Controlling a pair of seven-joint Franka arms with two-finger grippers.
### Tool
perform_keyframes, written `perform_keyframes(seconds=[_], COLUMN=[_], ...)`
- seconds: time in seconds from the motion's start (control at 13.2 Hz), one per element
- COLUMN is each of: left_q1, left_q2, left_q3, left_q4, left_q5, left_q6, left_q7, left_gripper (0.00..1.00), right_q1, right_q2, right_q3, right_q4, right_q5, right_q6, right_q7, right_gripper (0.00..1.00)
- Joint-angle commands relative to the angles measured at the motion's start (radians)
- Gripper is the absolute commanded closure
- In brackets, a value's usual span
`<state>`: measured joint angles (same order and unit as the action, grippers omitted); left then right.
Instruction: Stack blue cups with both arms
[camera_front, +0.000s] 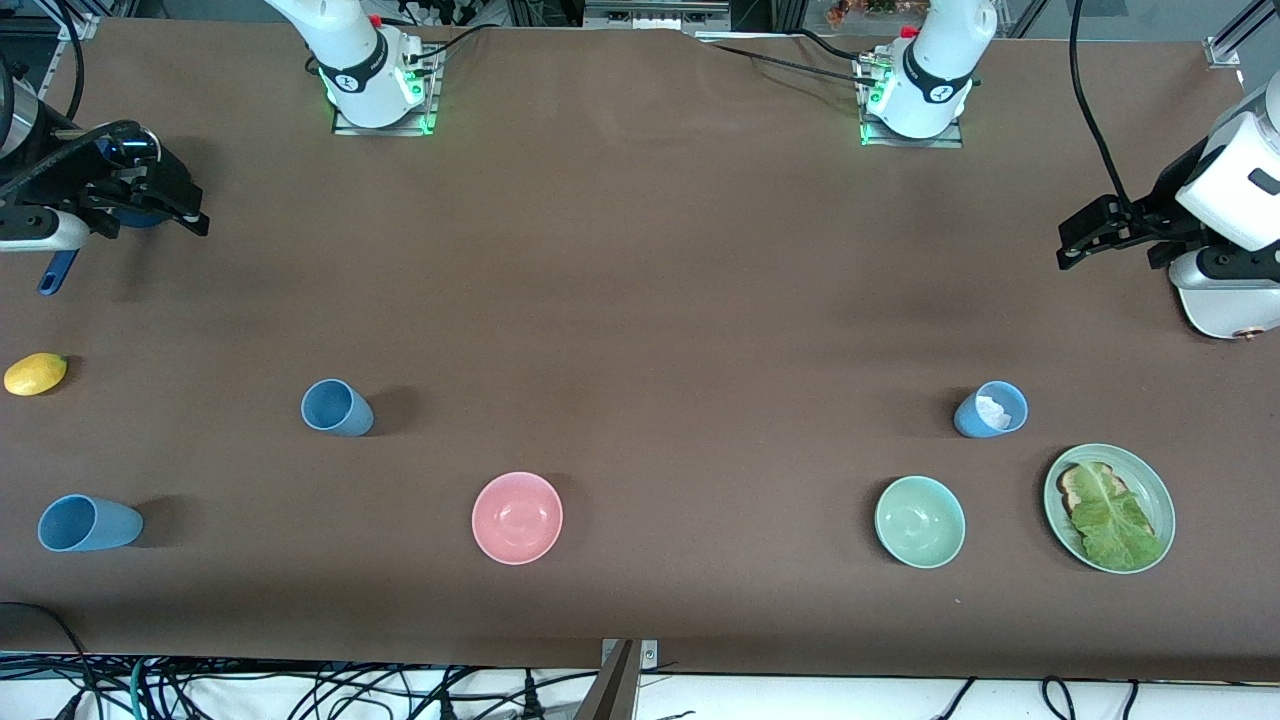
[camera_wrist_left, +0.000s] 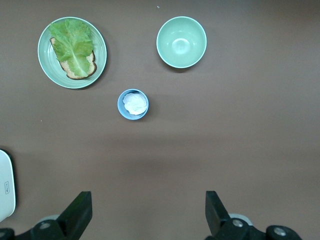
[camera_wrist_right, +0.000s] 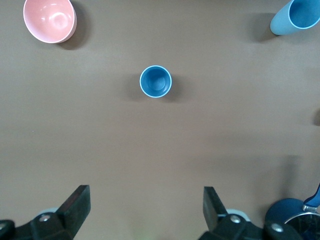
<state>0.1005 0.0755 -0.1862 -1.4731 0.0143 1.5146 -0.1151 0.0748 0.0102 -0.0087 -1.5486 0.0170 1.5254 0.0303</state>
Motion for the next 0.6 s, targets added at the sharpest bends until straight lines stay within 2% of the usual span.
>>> perform_keyframes(seconds=[0.0,0.53], left_q1=[0.005,0.005], left_q2=[-0.022,-0.036], left_q3=[0.004,0.005], left_q4=[-0.016,-0.013], left_q5=[-0.028,-0.025], left_q6=[0.006,0.006], left_q7=[0.003,0.002], left_gripper=[0.00,0.00], right_q1=[0.002,0.000], right_q2=[0.013,0.017], right_q3=[0.004,0.001], right_q4=[0.031,0.031], right_q5=[0.006,0.009], right_q6=[-0.024,-0.016], right_q7=[-0.006,-0.010], right_gripper=[0.00,0.00])
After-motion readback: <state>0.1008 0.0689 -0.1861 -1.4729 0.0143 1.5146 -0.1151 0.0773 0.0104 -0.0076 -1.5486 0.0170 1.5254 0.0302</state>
